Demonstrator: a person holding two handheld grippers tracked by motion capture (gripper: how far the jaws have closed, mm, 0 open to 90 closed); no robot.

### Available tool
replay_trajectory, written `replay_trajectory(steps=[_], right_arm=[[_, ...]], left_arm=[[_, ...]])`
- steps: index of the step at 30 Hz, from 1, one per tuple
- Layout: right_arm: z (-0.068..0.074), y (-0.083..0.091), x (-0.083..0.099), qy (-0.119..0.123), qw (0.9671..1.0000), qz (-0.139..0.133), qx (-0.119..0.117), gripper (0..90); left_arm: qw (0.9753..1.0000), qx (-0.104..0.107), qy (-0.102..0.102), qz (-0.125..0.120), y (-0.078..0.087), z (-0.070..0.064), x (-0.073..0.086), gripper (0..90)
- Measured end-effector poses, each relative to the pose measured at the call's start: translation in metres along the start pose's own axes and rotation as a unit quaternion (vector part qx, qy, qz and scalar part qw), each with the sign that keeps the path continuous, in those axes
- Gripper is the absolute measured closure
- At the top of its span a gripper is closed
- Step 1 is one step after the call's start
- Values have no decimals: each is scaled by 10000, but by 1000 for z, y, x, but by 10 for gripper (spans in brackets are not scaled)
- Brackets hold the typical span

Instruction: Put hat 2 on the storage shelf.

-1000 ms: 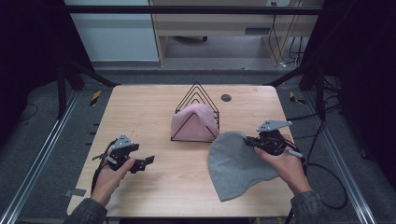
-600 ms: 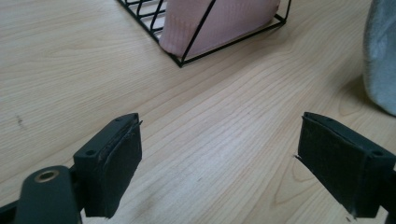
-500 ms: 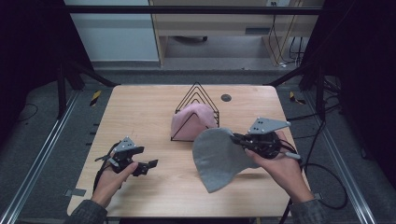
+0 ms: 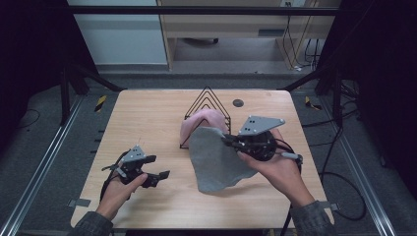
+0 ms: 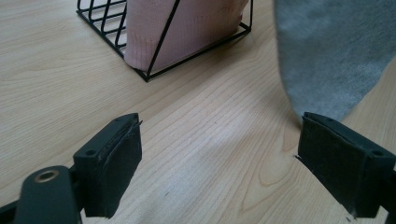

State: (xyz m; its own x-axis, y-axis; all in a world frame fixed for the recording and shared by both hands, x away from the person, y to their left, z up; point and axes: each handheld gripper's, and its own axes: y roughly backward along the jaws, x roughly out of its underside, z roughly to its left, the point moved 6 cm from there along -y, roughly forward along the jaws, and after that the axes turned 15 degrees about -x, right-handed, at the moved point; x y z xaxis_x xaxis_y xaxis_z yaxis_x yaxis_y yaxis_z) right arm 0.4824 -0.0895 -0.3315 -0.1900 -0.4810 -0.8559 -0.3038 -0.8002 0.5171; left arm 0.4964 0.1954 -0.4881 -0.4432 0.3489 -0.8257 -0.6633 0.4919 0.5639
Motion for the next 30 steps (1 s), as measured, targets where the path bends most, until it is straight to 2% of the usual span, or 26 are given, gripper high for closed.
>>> replay_trajectory(steps=[3, 10, 15, 21, 23, 27, 30], right_arm=[[2, -5, -10, 62, 10000, 8, -49, 859], [8, -14, -36, 246, 9996, 43, -133, 859], [11, -16, -55, 376, 9991, -11, -177, 859], [11, -16, -74, 382, 9988, -216, -211, 859], [11, -17, -78, 379, 9987, -239, -228, 859], [9, -21, -88, 409, 9985, -226, -270, 859], [9, -23, -95, 444, 9984, -223, -287, 859]], left_arm=[[10000, 20, -51, 6, 0, -1, 0, 130], [10000, 59, -31, -28, 2, -3, -1, 131], [9999, 55, -82, -44, 3, -4, -2, 130], [9999, 21, -58, -103, 7, -1, -6, 133], [9999, 31, -87, -131, 8, -2, -8, 136], [9995, 25, -273, -168, 10, -3, -19, 143], [9993, 49, -289, -250, 14, -2, -33, 151]])
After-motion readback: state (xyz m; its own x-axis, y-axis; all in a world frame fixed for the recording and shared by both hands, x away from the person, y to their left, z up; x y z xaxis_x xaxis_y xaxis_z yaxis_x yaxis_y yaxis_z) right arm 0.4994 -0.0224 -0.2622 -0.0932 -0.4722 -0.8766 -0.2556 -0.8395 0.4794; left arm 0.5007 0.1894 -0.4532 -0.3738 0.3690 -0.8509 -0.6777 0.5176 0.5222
